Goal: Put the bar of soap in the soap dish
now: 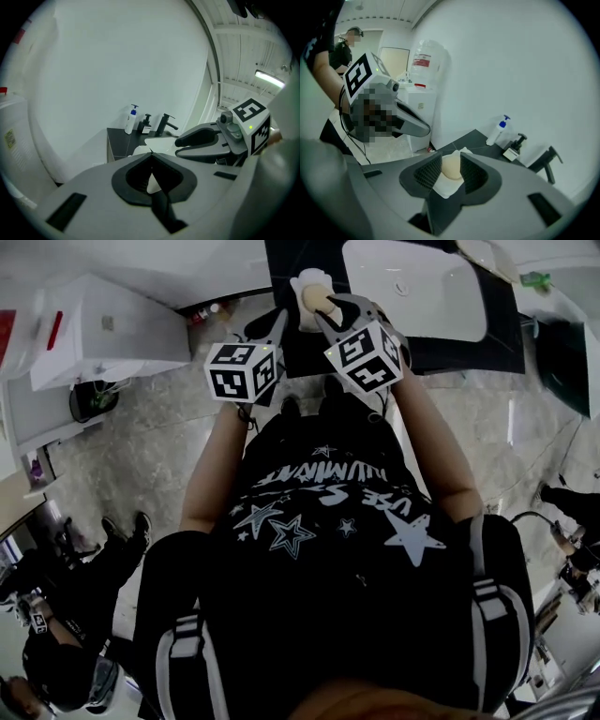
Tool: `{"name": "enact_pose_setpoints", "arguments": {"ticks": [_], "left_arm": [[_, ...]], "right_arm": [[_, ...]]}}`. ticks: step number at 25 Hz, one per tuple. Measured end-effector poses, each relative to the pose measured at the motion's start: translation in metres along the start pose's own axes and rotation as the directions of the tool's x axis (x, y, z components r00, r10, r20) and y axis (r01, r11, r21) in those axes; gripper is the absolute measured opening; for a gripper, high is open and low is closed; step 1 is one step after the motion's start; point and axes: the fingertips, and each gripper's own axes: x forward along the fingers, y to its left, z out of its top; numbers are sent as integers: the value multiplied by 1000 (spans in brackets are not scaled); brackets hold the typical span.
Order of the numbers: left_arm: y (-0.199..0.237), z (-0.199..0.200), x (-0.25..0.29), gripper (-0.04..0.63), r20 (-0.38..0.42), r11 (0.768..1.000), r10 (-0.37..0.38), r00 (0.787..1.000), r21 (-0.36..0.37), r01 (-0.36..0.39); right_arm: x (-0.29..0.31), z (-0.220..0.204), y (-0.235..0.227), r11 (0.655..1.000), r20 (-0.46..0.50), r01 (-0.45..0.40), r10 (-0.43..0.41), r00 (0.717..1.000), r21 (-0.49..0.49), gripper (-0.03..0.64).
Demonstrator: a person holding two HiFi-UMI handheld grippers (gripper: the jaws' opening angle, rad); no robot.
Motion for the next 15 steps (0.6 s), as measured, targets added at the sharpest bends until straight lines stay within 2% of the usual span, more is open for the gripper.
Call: {"name": "enact_pose_setpoints", "arguments": {"ticks": [4,8,15], "left_arm": [[-1,-9,-2,11,-16,999,-44,999,0,44],[-10,-18,-1,11,-29,997,-81,996,8,81],[-38,-16,-9,11,-18,991,-126,992,33,127]], "right_arm": [[-14,0,-8,993,19,90,-91,996,82,58],[-29,-11,-6,981,12,135,-138,990,138,53],[-57,-20,2,968,31,165,-174,984,190,32]]}}
